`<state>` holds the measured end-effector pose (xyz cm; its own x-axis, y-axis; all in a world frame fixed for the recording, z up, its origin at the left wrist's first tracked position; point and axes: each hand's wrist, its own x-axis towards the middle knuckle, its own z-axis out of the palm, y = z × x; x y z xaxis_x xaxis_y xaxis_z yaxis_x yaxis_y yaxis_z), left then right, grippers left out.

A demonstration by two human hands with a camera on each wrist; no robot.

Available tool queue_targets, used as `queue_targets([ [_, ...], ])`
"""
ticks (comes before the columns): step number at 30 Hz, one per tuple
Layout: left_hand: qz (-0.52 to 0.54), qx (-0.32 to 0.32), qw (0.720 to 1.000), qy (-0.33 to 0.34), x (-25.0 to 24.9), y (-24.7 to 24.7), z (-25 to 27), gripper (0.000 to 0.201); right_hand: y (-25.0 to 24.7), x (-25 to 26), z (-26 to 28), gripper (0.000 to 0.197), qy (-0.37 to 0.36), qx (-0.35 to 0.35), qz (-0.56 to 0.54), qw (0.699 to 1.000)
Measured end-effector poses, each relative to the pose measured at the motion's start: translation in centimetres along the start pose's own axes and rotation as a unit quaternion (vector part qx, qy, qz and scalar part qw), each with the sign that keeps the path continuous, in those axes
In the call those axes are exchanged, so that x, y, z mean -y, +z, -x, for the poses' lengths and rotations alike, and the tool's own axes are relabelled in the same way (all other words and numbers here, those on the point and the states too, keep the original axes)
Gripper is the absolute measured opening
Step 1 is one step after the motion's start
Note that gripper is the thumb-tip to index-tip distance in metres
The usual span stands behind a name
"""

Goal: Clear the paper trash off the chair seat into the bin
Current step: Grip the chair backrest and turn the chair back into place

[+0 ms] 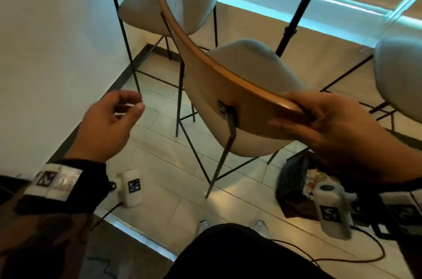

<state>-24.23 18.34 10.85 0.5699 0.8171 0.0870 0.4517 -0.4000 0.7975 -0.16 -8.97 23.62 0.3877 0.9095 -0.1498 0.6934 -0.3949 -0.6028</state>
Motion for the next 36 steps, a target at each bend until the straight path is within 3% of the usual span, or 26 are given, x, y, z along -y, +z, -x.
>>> queue_targets([
  [8,-0.012,0.034,0.972,0.231,-10.4,2.0,-6.1,0.05,-4.1,-5.7,6.1,0.048,0.182,-0.11,0.122,0.969],
  [10,-0.078,0.058,0.95,0.296,-12.0,2.2,-8.2,0.066,-3.5,-3.2,5.4,0.061,0.201,-0.139,0.161,0.956],
  [13,-0.188,0.126,0.911,0.344,-14.4,3.4,-12.0,0.093,-1.0,1.7,2.1,0.076,0.186,-0.125,0.145,0.964],
  [16,-0.292,0.179,0.859,0.38,-16.2,5.3,-15.0,0.091,1.8,2.6,-2.3,0.055,0.151,-0.152,0.232,0.949],
  [19,-0.345,0.152,0.829,0.414,-16.7,6.1,-15.8,0.083,2.9,1.3,-4.7,0.026,0.142,-0.236,0.295,0.915],
  [23,-0.314,0.111,0.839,0.431,-15.8,6.2,-14.6,0.077,3.4,0.3,-4.4,0.035,0.091,-0.301,0.292,0.903],
  [29,-0.259,0.049,0.864,0.429,-15.3,7.7,-11.1,0.064,1.5,-3.0,-3.2,0.051,0.062,-0.313,0.317,0.893],
  [32,-0.261,0.03,0.871,0.415,-16.3,9.6,-11.0,0.064,0.0,-4.9,-3.6,0.055,0.074,-0.299,0.326,0.894],
  [36,-0.269,0.024,0.877,0.398,-17.6,11.3,-11.9,0.067,-1.2,-7.0,-4.6,0.058,0.068,-0.332,0.33,0.881],
])
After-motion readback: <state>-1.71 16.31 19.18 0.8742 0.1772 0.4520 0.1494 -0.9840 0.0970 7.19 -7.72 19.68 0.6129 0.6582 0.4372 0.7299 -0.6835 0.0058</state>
